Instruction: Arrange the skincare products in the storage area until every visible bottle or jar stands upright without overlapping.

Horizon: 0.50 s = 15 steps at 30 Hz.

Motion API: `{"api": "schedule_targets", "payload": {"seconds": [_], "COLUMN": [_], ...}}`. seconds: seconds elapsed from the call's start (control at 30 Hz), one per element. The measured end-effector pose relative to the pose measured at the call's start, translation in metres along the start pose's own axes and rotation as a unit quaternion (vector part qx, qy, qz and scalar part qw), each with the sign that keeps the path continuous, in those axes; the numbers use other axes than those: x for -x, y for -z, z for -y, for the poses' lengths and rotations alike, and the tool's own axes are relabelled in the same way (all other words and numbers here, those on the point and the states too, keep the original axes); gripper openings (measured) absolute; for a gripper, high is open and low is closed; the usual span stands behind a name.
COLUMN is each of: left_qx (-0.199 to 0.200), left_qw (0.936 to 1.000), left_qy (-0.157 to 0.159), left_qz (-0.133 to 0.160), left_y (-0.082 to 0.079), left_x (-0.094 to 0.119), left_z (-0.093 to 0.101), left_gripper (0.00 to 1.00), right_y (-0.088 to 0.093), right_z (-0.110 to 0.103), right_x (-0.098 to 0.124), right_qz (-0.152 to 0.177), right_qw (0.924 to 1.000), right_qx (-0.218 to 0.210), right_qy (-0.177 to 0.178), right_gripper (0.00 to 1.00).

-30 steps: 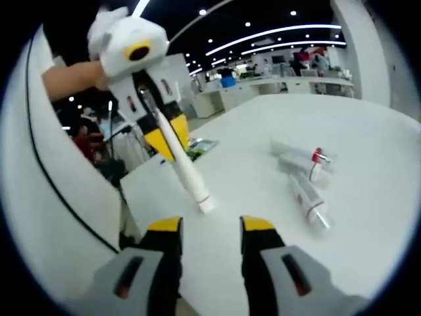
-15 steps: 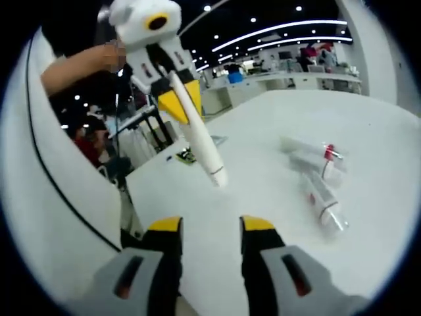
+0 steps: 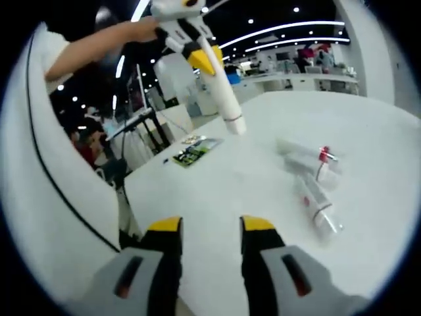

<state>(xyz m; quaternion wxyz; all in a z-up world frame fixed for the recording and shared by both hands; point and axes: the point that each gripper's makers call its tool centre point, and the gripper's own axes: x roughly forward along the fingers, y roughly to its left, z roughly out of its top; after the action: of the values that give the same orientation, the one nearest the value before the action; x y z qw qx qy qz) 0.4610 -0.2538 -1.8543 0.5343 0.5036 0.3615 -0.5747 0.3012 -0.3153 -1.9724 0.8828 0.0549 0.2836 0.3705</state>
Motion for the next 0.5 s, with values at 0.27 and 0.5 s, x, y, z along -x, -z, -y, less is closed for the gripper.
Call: {"api": "schedule_targets", "payload": {"seconds": [0.27, 0.5], "left_qx": [-0.001, 0.007], "left_qw": [0.9999, 0.9997], "left_qy": [0.009, 0.019], "left_qz": [-0.011, -0.017], "left_y": [-0.001, 0.0], "left_x": [-0.01, -0.025], "left_z": [-0.026, -0.047], "left_gripper": [0.06, 0.06], "right_y": [-0.001, -0.002], "right_z": [0.007, 0.018], "right_x": [0.002, 0.007], "right_qz": [0.004, 0.007], "right_qw": [0.9999, 0.9996], "right_qx": [-0.007, -0.015], "right_qy": [0.01, 0.022], "right_gripper": [0.33, 0.33]}}
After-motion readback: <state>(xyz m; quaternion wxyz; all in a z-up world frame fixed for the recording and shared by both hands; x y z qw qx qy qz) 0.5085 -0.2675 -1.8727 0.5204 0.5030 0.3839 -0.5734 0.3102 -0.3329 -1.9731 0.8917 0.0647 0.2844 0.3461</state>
